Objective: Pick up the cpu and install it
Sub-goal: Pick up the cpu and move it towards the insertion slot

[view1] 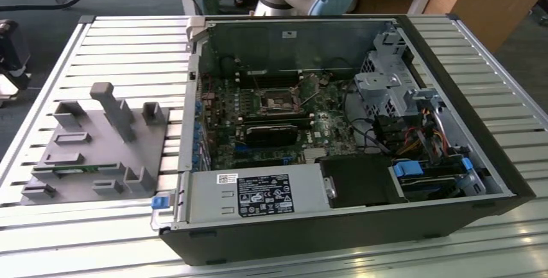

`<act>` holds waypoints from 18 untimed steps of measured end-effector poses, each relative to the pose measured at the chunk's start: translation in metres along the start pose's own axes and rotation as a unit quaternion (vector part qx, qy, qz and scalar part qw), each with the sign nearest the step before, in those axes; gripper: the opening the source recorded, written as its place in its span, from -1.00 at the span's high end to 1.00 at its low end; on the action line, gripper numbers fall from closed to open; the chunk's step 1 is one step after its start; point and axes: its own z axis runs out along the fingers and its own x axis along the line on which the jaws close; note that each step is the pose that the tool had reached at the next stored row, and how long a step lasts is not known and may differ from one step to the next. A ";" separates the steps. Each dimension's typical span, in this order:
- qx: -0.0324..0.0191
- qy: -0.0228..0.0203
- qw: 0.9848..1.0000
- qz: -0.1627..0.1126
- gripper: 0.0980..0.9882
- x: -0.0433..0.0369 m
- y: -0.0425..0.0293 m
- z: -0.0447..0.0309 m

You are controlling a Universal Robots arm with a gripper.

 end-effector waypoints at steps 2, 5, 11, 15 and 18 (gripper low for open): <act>0.000 0.000 1.000 0.000 0.02 0.0000 0.0002 -0.0042; 0.000 0.000 1.000 0.000 0.02 0.0000 0.0005 -0.0111; 0.000 0.000 1.000 0.000 0.02 0.0001 0.0012 -0.0246; 0.000 0.000 1.000 0.000 0.02 -0.0010 0.0014 -0.0287; 0.000 0.000 1.000 0.000 0.02 -0.0088 0.0016 -0.0289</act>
